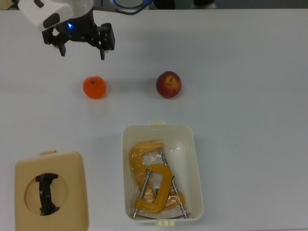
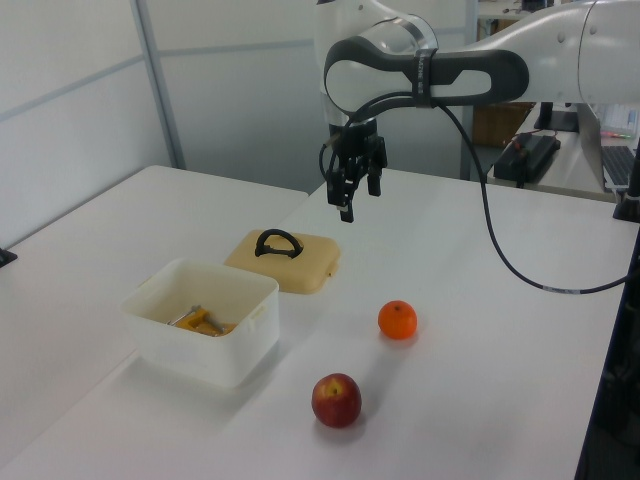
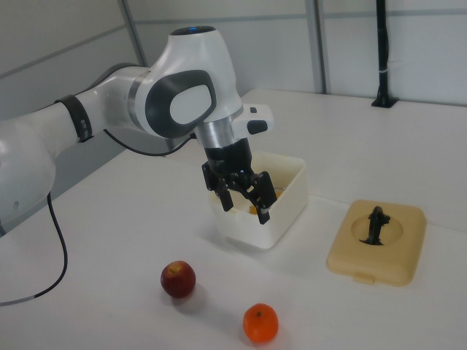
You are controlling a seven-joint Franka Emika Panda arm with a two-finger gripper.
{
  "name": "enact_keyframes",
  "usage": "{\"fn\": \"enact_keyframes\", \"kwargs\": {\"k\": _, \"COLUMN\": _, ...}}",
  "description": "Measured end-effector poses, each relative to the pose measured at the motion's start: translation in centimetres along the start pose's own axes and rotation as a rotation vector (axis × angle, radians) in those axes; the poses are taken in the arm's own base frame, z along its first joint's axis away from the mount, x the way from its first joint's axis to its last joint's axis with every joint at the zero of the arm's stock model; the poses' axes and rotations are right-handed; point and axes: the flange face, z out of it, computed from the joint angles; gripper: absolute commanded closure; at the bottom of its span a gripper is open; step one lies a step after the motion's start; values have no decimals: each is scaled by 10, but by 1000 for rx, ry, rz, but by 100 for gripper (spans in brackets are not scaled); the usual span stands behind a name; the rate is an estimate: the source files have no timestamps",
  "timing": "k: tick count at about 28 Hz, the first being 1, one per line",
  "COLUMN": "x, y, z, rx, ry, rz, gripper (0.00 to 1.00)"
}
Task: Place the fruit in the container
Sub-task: 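Move the open gripper down over the orange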
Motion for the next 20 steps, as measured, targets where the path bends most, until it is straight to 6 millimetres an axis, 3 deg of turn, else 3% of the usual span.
{"fn": "enact_keyframes", "kwargs": {"k": 10, "x": -1, "y": -9, "z": 13, "rx": 3, "ry": -26, "rz": -24, "gripper": 0}}
{"fn": "enact_keyframes", "kwargs": {"k": 20, "x": -4, "y": -24, "z": 44, "rx": 6, "ry": -45, "rz": -50, "gripper": 0}}
